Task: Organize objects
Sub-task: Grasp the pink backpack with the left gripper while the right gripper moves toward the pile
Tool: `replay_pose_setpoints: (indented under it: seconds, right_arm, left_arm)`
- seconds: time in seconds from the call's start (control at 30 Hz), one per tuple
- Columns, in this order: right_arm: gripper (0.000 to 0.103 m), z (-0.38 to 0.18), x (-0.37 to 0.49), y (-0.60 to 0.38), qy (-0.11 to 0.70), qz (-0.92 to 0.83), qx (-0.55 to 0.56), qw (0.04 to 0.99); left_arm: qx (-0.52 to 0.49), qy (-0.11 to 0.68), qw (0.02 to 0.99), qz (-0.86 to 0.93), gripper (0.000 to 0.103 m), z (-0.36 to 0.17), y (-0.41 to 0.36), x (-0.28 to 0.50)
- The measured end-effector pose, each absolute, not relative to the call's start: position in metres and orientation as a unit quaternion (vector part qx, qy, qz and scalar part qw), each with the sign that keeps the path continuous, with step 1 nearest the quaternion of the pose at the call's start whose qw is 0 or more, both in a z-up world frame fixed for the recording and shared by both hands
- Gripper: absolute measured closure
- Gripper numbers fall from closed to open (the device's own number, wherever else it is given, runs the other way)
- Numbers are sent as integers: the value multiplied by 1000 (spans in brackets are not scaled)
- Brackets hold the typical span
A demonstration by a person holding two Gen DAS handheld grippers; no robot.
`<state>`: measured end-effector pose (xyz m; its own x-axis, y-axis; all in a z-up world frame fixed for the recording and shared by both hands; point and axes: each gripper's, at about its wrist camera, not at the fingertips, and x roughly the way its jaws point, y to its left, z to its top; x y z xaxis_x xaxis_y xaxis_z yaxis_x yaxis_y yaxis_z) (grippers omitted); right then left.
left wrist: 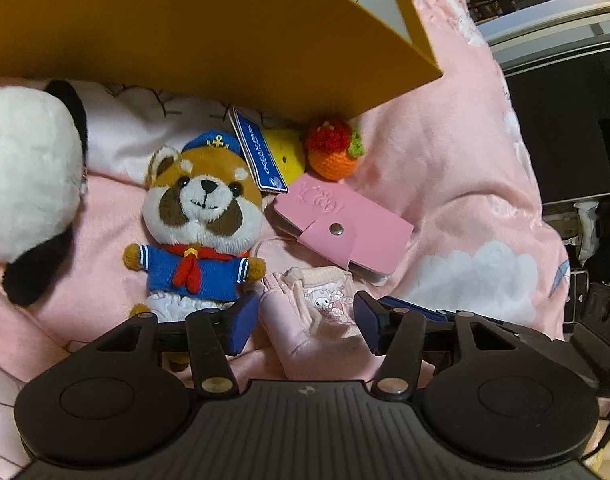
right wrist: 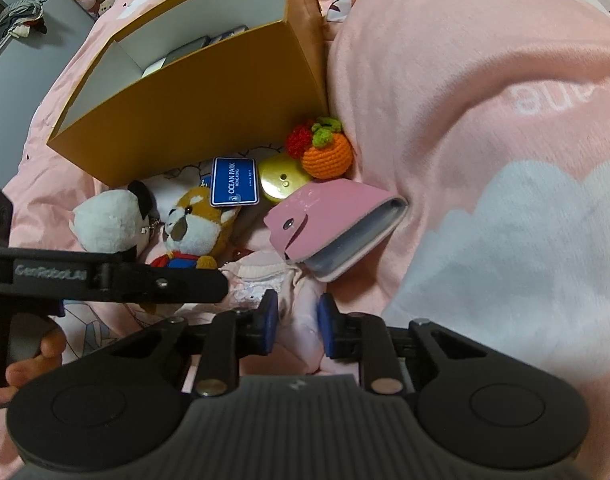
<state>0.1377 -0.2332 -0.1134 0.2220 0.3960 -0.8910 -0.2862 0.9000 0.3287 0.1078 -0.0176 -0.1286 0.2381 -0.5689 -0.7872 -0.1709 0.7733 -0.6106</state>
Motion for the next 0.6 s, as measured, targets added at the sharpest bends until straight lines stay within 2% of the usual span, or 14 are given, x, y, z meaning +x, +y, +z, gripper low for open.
replay_pose_setpoints:
  seconds: [0.17,0.2,0.37,0.43,0.5,0.6]
  right_arm:
    - [80,-116,137,-237,585,219,58,779]
    - [80,-116,137,-238,584,220,61,779]
    - [79,-116,136,-239,584,225,61,778]
    - [79,-116,136,-238,584,225,58,778]
    - [77,-115,136,-236,584,224,53,778]
    - [76,-112,133,-234,579,225,46,783]
  left_arm:
    - [-295,611,722,-136,40,-133,-27,110]
    - [-295,615,718,-137,44,-136,-29,111]
    - [-289,624,713,-136,51,-141,-33,110]
    - [-283,622,718,-133,64,-141,-34,110]
    - [-276,617,726,-128,72,-139,-35,109]
    - [-255,601,746,-129,79,-128,-39,105]
